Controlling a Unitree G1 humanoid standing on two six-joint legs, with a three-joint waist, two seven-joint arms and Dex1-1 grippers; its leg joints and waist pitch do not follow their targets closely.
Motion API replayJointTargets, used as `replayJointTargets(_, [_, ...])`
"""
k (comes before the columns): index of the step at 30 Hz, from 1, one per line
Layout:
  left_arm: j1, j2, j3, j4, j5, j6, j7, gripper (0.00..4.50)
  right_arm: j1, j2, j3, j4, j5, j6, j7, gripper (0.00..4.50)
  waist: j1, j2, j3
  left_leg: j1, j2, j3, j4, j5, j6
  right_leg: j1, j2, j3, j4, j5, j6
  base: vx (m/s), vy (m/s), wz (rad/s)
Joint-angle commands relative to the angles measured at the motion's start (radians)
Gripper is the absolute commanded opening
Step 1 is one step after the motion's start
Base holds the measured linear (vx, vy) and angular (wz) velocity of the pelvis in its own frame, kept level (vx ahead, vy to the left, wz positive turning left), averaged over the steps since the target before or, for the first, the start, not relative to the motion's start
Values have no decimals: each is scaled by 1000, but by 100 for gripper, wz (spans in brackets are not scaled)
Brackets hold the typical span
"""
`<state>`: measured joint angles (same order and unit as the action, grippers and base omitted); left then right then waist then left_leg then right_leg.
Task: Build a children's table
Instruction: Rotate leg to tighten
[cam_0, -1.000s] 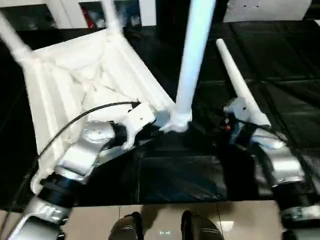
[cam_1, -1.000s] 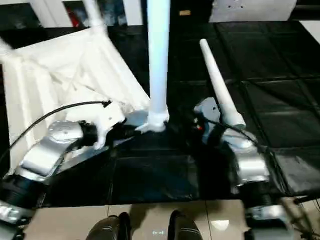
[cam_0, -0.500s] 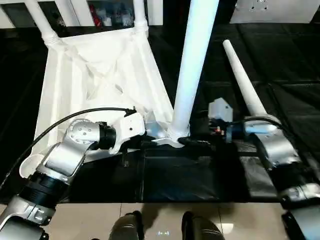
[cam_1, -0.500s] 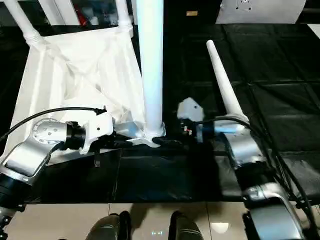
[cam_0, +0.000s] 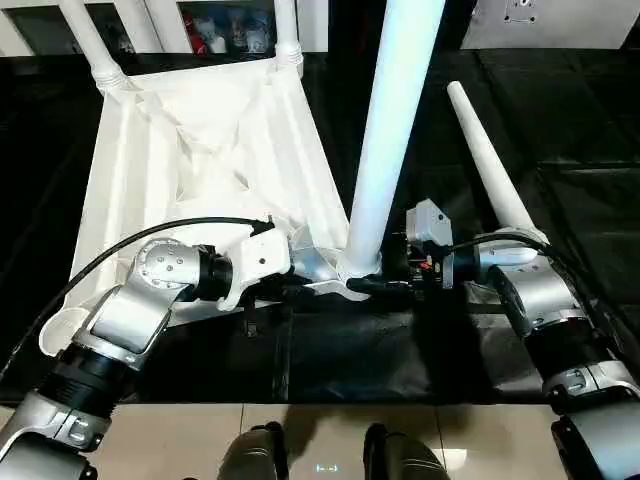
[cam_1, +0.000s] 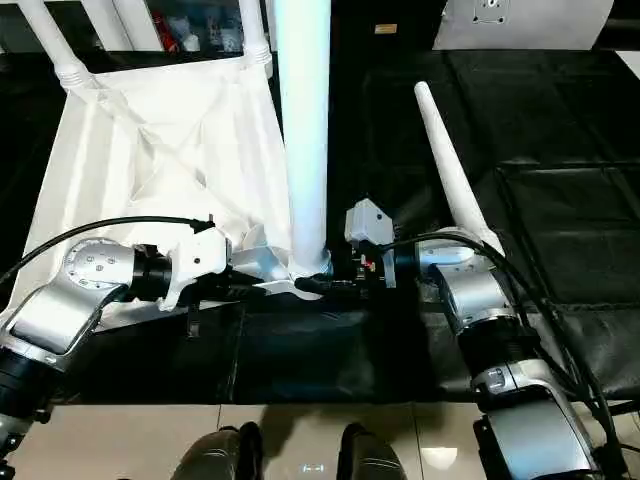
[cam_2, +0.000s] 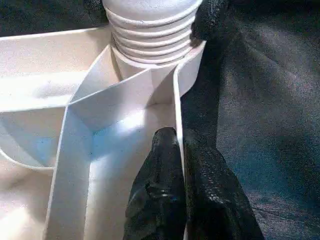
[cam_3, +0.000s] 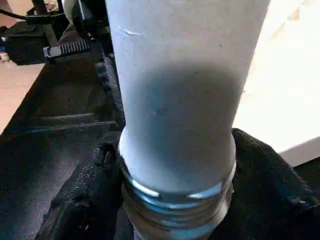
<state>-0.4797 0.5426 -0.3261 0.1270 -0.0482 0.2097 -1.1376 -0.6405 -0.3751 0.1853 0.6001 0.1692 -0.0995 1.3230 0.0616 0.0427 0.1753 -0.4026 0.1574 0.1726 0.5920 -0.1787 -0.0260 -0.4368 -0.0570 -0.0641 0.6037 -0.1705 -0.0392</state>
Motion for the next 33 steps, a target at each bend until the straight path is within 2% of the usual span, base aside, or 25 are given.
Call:
replayJointTargets(1, [10, 1, -50, -10, -4, -26, -58, 0, -1, -4, 0, -3, 18, -4, 24, 276, -4, -10, -90, 23, 76, -21, -54, -20, 198, 71, -93, 57, -48, -73, -307, 0, 0, 0])
replayJointTargets(4, [11, -3, -46, -6, -6, -17, -52, 0, 12, -2, -3, -15, 23, 8, 26, 276, -4, -10, -90, 23, 76, -21, -54, -19, 200, 70, -93, 57, -47, -70, -308, 0, 0, 0])
replayJointTargets(7, [2, -45, -12, -12, -16, 78, 28, 0, 68, 24, -22, -66, 35, 61, -51, 276, 0, -11, -90, 25, 77, -20, -54, -20, 198, 71, -92, 58, -49, -73, -307, 0, 0, 0])
replayJointTargets(8, [-5, -59, -4, -18, -7, 124, 68, 0, 86, 42, -32, -79, 35, 81, -101, 276, -1, -7, -88, 26, 81, -20, -57, -19, 191, 67, -93, 60, -49, -77, -309, 0, 0, 0])
replayJointTargets(9, [-18, -91, 14, -30, -6, 202, 128, 0, 115, 70, -37, -107, 33, 125, -168, 276, -1, -9, -86, 24, 79, -22, -58, -42, 181, 69, -94, 59, -54, -112, -306, 0, 0, 0])
replayJointTargets(10, [-23, -108, 23, -36, -10, 238, 154, 0, 129, 83, -37, -123, 34, 149, -193, 276, -3, -10, -84, 27, 78, -22, -60, -67, 163, 67, -96, 60, -60, -153, -303, 0, 0, 0])
replayJointTargets(11, [-23, -108, 23, -36, -10, 238, 154, 0, 129, 83, -37, -123, 34, 149, -193, 276, -3, -10, -84, 27, 78, -22, -60, -67, 163, 67, -96, 60, -60, -153, -303, 0, 0, 0])
replayJointTargets(12, [-39, -182, 57, -49, -22, 322, 247, 0, 156, 149, -41, -136, 19, 170, -304, 275, -8, -9, -78, 27, 74, -23, -65, -131, 121, 68, -97, 60, -73, -268, -271, 0, 0, 0])
replayJointTargets(13, [-43, -206, 65, -54, -23, 343, 274, 0, 162, 171, -43, -139, 18, 179, -337, 275, -10, -10, -74, 27, 72, -26, -67, -165, 96, 68, -101, 60, -81, -331, -254, 0, 0, 0])
replayJointTargets(15, [-56, -283, 80, -62, -17, 384, 357, 0, 171, 253, -60, -130, 9, 202, -476, 275, -22, -15, -74, 22, 69, -28, -70, -183, 69, 70, -101, 59, -85, -383, -224, 0, 0, 0])
replayJointTargets(16, [-65, -321, 88, -53, -11, 400, 401, 0, 169, 289, -68, -126, 9, 219, -531, 275, -26, -15, -73, 22, 67, -29, -70, -190, 65, 69, -101, 58, -88, -397, -215, 0, 0, 0])
replayJointTargets(17, [-70, -346, 94, -47, -7, 410, 430, 0, 169, 311, -73, -126, 9, 231, -564, 275, -37, -18, -73, 16, 62, -32, -72, -189, 65, 72, -99, 55, -92, -418, -193, 0, 0, 0])
replayJointTargets(19, [-91, -417, 116, -16, -1, 431, 521, 0, 161, 368, -84, -112, -14, 227, -673, 275, -42, -17, -72, 21, 58, -29, -69, -207, 67, 66, -98, 55, -98, -457, -176, 0, 0, 0])
replayJointTargets(20, [-91, -417, 116, -16, -1, 431, 521, 0, 161, 368, -84, -112, -14, 227, -673, 275, -44, -17, -69, 21, 57, -28, -70, -211, 69, 63, -97, 55, -103, -473, -169, 0, 0, 0])
replayJointTargets(21, [-98, -443, 123, -7, 4, 439, 557, 0, 159, 389, -89, -111, -21, 227, -716, 275, -44, -18, -71, 23, 54, -28, -68, -211, 69, 64, -97, 55, -105, -492, -157, 0, 0, 0])
replayJointTargets(22, [-105, -468, 130, 2, 13, 444, 593, 0, 155, 406, -96, -104, -34, 237, -765, 275, -45, -18, -71, 23, 54, -28, -69, -209, 71, 62, -97, 56, -106, -494, -152, 0, 0, 0])
replayJointTargets(24, [-125, -555, 137, 28, 59, 441, 720, 0, 136, 451, -89, -74, -115, 248, -915, 275, -47, -16, -74, 23, 56, -27, -70, -192, 72, 59, -90, 53, -104, -457, -153, 0, 0, 0])
replayJointTargets(25, [-125, -555, 137, 28, 59, 441, 720, 0, 136, 451, -89, -74, -115, 248, -915, 275, -48, -17, -77, 21, 58, -30, -71, -185, 75, 64, -92, 52, -100, -424, -160, 0, 0, 0])
replayJointTargets(27, [-125, -568, 123, 21, 73, 443, 736, 0, 134, 471, -120, -69, -99, 262, -958, 275, -48, -15, -80, 19, 58, -29, -71, -175, 84, 67, -94, 53, -97, -386, -167, 0, 0, 0])
replayJointTargets(28, [-124, -566, 118, 16, 75, 445, 734, 0, 134, 472, -128, -70, -92, 258, -962, 275, -46, -11, -83, 24, 60, -26, -71, -154, 107, 66, -93, 53, -95, -318, -185, 0, 0, 0])
replayJointTargets(30, [-118, -556, 113, 2, 76, 455, 721, 0, 134, 467, -142, -73, -86, 228, -965, 275, -46, -10, -84, 22, 61, -26, -72, -143, 122, 69, -93, 53, -93, -275, -200, 0, 0, 0])
replayJointTargets(31, [-116, -544, 110, 0, 77, 454, 710, 0, 131, 461, -146, -69, -85, 224, -962, 310, -47, -10, -81, 21, 61, -26, -72, -141, 127, 71, -95, 54, -91, -266, -207, 0, 0, 0])
replayJointTargets(32, [-115, -536, 110, 1, 76, 451, 703, 0, 129, 457, -148, -64, -86, 224, -962, 310, -47, -10, -82, 20, 60, -26, -72, -141, 128, 72, -95, 53, -91, -266, -208, 0, 0, 0])
replayJointTargets(33, [-113, -530, 111, 2, 74, 449, 698, 0, 126, 455, -154, -59, -87, 219, -968, 331, -48, -11, -81, 20, 59, -25, -71, -143, 130, 73, -96, 53, -92, -273, -208, 0, 0, 0])
